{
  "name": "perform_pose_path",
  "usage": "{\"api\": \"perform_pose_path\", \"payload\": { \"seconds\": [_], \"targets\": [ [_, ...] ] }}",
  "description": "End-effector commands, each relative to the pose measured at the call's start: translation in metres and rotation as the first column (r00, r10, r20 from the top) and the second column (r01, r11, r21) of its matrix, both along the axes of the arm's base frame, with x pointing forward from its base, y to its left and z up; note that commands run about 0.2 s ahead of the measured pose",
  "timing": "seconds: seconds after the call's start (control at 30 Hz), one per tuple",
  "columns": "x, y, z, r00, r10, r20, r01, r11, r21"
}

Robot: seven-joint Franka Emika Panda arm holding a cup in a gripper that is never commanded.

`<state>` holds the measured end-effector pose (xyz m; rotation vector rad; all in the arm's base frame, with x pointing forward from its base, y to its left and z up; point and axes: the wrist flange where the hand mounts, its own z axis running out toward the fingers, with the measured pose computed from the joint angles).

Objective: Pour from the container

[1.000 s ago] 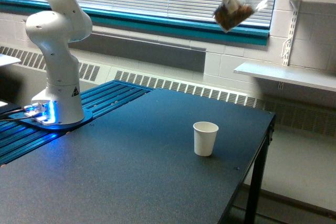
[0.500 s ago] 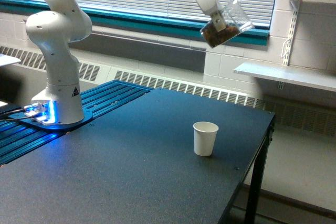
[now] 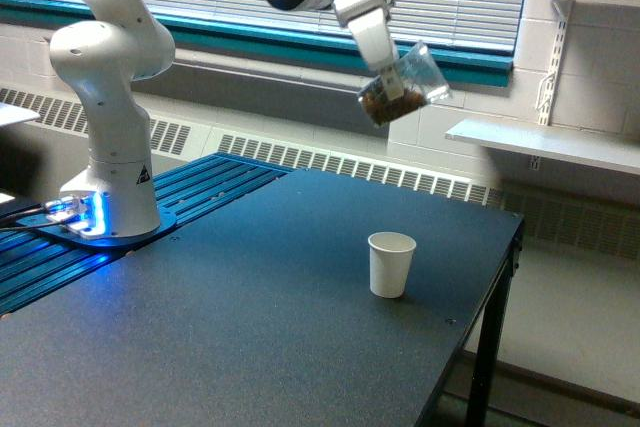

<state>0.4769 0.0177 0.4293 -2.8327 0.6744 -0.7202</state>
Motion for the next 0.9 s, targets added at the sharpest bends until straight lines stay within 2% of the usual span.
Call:
{"api": "perform_pose_path", "payload": {
  "seconds": [0.03, 0.43, 0.9],
  "targets": [
    [-0.001, 0.005, -0.018, 1.000, 0.005, -0.023, -0.005, 1.000, -0.014],
    [-0.001, 0.008, -0.056, 0.996, 0.005, -0.094, -0.009, 0.999, -0.045],
    [-0.014, 0.016, -0.095, 0.984, 0.016, -0.178, -0.031, 0.996, -0.080]
  ]
}}
